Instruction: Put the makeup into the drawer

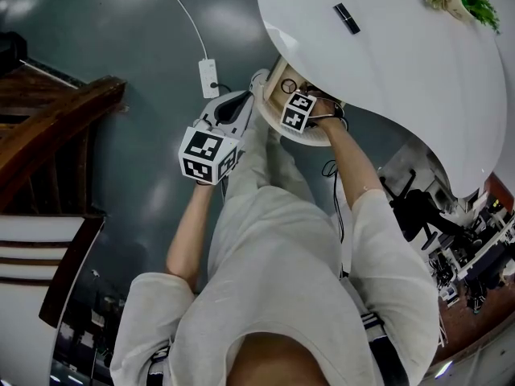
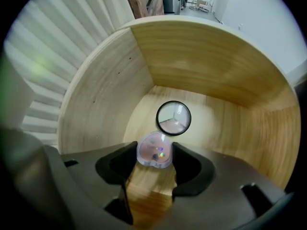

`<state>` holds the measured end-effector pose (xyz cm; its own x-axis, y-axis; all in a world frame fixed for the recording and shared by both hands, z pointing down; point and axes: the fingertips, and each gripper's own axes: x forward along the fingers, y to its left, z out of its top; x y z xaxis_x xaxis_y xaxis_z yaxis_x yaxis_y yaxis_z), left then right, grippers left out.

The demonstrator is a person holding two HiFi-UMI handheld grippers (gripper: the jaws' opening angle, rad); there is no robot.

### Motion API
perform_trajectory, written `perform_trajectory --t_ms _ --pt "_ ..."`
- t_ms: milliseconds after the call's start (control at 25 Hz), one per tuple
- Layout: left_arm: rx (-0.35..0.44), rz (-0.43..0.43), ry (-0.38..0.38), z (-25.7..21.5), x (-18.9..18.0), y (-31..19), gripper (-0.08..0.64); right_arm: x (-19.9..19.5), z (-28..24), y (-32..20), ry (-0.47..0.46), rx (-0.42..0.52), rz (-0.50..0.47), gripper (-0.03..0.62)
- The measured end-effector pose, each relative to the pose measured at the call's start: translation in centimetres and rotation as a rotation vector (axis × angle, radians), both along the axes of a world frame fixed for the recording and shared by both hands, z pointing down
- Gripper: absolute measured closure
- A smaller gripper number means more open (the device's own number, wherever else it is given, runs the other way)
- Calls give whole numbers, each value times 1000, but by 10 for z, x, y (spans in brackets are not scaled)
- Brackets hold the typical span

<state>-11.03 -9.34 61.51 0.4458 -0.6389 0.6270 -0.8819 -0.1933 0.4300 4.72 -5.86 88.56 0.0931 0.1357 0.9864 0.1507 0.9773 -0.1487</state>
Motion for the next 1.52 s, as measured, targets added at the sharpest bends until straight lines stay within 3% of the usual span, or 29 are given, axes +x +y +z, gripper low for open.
perform_trajectory --t_ms 200,320,400,600,1080,1280,1520 --pt "-4 -4 4 3 -3 0 543 -2 2 1 -25 7 44 362" --pt "1 5 3 2 -2 1 545 -2 -1 5 -38 -13 62 310" --pt "6 10 6 1 0 1 544 -5 -6 3 -60 0 71 314" --pt "18 26 9 -3 8 3 544 -20 -31 -9 -156 72 74 353" --pt "74 58 -17 -32 23 11 543 -35 -122 -11 -395 169 259 387" --pt "99 73 -34 -49 33 11 543 -30 -167 -6 -501 189 386 390" --pt "130 72 -46 -67 42 13 545 -29 -229 -18 -695 167 659 397"
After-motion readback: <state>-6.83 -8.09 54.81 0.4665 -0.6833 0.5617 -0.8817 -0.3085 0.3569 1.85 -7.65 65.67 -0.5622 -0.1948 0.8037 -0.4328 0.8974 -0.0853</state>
